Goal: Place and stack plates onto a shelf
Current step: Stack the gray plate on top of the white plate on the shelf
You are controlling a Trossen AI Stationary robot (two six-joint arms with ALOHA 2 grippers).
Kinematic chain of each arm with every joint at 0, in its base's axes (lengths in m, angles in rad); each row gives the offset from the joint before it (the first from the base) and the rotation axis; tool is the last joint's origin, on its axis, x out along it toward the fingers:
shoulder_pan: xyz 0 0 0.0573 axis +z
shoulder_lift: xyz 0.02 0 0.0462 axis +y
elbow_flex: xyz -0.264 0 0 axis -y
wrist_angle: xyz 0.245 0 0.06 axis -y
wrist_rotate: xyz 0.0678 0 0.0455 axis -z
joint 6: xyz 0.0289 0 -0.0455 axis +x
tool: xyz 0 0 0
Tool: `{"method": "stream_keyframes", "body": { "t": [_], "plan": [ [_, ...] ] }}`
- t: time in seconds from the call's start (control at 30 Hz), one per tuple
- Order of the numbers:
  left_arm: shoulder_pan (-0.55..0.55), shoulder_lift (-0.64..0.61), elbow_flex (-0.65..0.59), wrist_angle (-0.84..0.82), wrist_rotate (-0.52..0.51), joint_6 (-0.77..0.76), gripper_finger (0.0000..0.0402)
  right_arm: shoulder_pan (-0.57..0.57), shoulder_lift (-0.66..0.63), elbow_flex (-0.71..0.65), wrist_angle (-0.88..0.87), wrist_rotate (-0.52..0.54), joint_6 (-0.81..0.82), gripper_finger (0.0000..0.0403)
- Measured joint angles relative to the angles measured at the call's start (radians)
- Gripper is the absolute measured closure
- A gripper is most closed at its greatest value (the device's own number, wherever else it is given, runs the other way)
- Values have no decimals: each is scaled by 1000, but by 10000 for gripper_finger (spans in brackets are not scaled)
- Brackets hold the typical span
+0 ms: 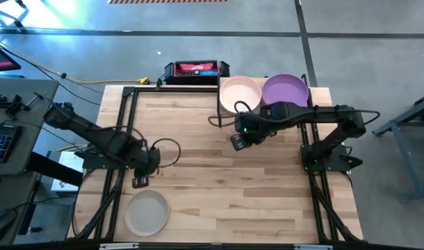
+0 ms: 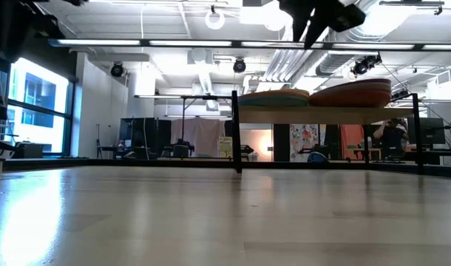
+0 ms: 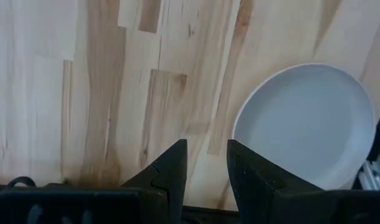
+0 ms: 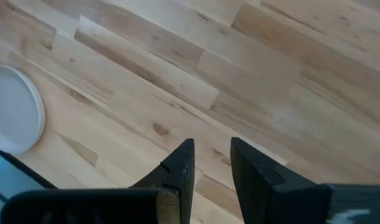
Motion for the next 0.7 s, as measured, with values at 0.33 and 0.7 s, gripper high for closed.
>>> {"method": "stream_keyframes", "body": {
  "t": [0.33,0.7],
  "plan": [
    [-224,3,0,10,-79,-141,298,180,2,0,53,68,226,320],
    [-345,50,0,74,-178,-202,298,302,43,1,184,146,310,320]
  ]
}}
